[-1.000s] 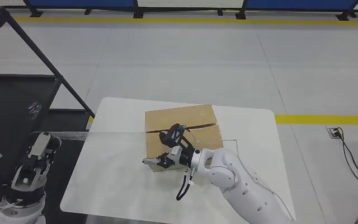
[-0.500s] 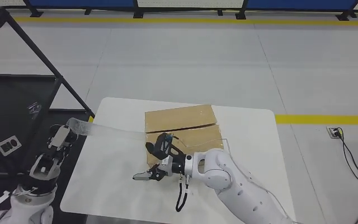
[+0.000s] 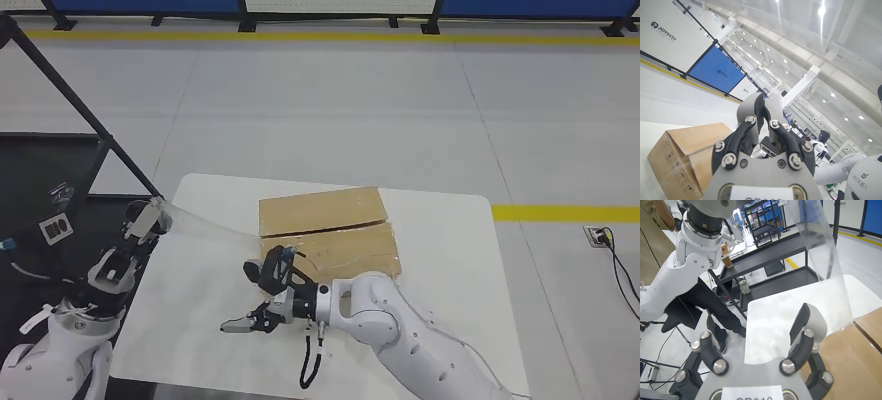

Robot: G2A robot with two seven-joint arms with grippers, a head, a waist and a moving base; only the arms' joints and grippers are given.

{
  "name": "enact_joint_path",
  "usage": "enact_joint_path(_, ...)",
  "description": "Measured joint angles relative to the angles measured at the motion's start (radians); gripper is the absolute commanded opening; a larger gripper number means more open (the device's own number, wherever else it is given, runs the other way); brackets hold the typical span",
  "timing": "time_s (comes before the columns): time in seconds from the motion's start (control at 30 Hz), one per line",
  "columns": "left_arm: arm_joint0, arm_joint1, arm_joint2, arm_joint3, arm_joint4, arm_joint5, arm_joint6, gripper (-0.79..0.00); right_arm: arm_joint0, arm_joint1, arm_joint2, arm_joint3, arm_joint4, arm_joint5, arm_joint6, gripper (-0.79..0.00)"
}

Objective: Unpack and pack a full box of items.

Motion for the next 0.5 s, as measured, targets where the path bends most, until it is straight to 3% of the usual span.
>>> enact_joint_path(0.33, -0.119, 0.003, 0.088, 0.017, 0.037, 0.080, -0.045, -0.785, 0.039, -0.070, -0.083, 0.112, -0.102, 0.144, -0.250, 0.000)
enact_joint_path(0.5, -0.161, 0.003, 0.128, 0.021, 0.069, 0.109, -0.043, -0.785, 0.060, -0.096, -0.104, 0.146, -0.124, 0.149, -0.314, 0.000)
